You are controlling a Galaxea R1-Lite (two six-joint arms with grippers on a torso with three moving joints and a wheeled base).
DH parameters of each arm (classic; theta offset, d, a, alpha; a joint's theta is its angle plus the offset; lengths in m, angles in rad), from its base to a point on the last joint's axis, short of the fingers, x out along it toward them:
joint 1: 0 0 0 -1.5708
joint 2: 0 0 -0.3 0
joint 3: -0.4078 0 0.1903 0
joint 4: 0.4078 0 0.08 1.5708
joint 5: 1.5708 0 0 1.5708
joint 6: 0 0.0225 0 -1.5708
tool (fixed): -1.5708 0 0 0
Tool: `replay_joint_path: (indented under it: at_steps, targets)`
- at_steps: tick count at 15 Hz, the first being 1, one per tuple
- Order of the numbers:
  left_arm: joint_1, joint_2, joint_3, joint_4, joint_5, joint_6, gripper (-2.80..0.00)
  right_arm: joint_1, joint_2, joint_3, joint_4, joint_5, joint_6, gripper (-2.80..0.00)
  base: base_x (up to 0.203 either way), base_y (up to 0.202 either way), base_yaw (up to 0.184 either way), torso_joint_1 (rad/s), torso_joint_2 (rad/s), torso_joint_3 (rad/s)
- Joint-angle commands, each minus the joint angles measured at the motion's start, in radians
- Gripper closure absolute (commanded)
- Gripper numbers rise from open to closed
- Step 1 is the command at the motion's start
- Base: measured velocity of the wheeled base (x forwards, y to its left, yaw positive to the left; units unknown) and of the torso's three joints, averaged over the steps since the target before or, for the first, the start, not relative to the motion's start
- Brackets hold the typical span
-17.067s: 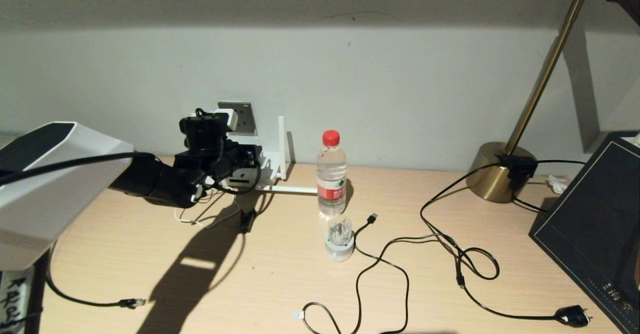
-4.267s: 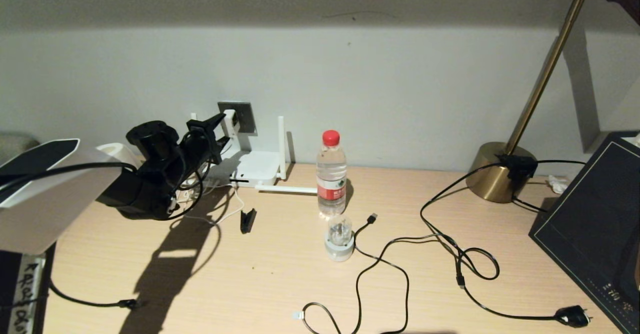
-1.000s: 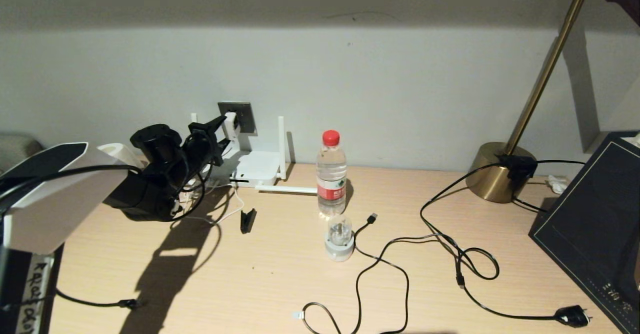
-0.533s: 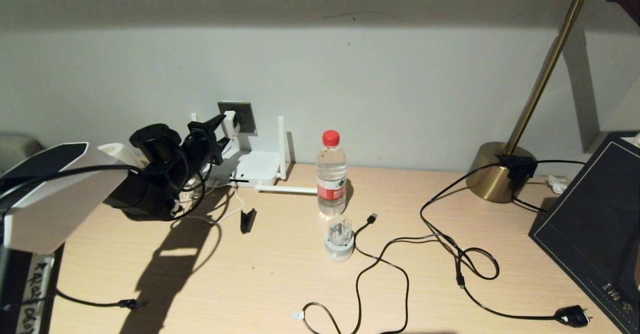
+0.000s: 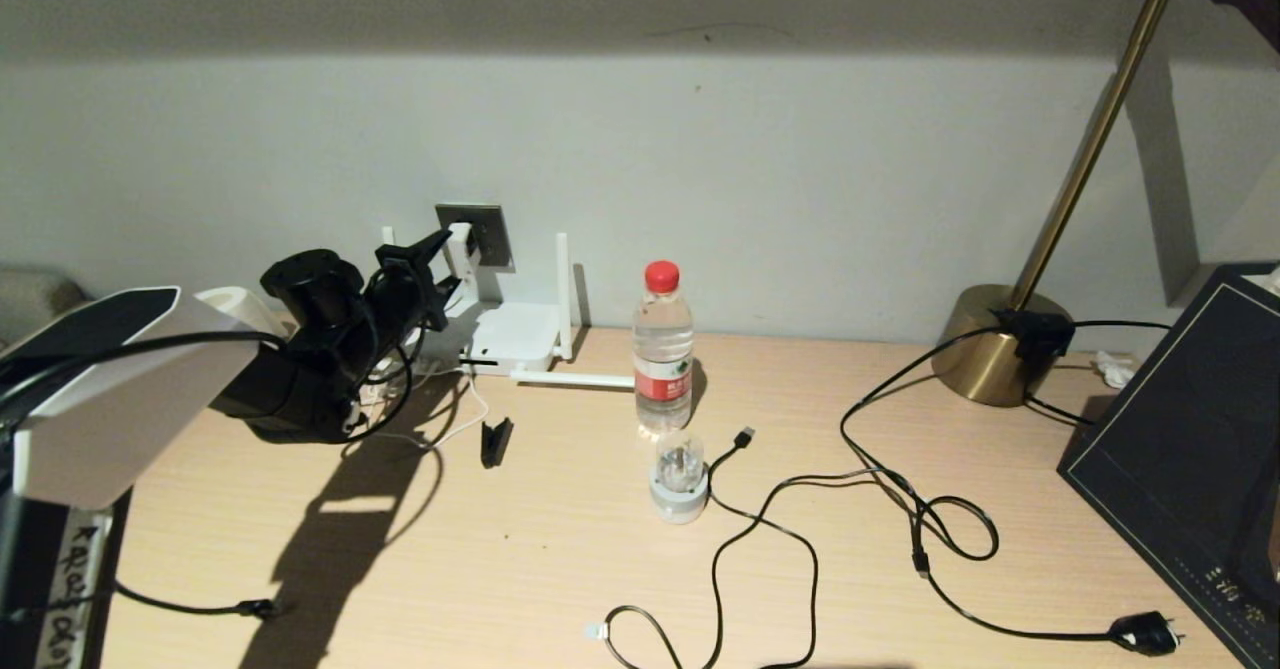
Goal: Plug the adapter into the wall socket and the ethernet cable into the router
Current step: Pick up plug
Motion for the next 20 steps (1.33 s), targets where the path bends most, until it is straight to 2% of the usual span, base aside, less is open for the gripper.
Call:
replay_joint_path:
  at_steps: [1, 20]
  targets:
    - [-0.002, 0.003, -0.001, -0.006, -0.003, -0.009, 0.00, 0.000, 0.000, 0.011, -0.001, 0.001, 0.000, 0.00, 0.000, 0.000, 0.000, 0.000, 0.00, 0.000]
    - [-0.009, 0.003, -0.002, -0.006, -0.001, -0.007, 0.00, 0.000, 0.000, 0.011, -0.001, 0.001, 0.000, 0.00, 0.000, 0.000, 0.000, 0.000, 0.00, 0.000]
